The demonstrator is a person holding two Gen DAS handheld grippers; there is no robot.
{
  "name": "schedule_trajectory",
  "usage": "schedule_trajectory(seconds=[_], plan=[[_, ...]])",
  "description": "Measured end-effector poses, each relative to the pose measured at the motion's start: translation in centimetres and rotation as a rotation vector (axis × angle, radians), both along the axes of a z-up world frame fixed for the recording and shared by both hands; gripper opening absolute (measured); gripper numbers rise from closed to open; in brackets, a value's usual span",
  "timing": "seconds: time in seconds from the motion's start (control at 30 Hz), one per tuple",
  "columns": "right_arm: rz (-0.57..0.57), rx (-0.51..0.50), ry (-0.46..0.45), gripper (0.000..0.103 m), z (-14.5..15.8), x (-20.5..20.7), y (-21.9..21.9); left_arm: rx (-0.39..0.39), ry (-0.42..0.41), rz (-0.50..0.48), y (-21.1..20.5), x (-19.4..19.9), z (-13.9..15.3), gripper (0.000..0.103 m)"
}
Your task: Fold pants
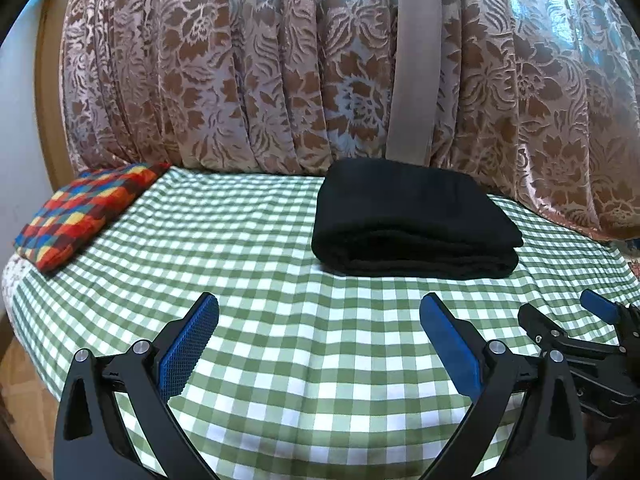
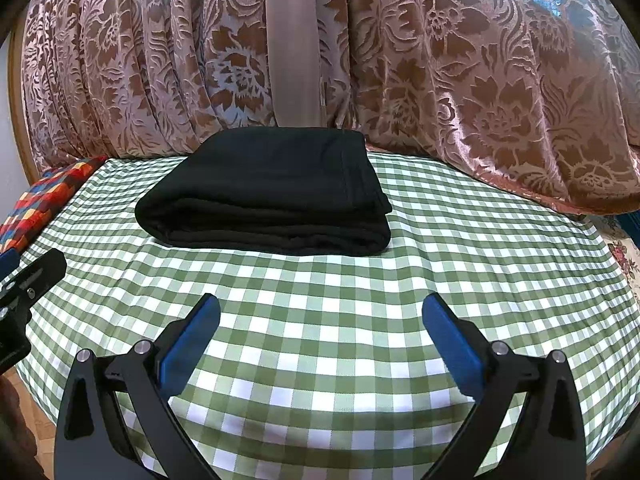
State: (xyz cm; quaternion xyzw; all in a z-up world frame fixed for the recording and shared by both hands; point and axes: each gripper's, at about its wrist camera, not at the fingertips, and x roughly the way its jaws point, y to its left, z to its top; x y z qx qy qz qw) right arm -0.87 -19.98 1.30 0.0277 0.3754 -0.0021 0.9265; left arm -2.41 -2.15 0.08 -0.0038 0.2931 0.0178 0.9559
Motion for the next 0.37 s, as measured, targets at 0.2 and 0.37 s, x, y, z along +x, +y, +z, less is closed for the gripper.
schedule_trajectory(seconds=[0.2, 0.37], plan=[[-0.009, 0.007, 0.008, 0.101, -0.3, 0.3, -0.4, 0.014, 0.043, 0.027, -0.1, 0.8, -0.8, 0.1], [-0.011, 0.004, 0.016, 0.101, -0.5, 0.4, -0.6, 0.016, 0.068, 0.018, -0.2, 1.4, -1.5, 0.1]])
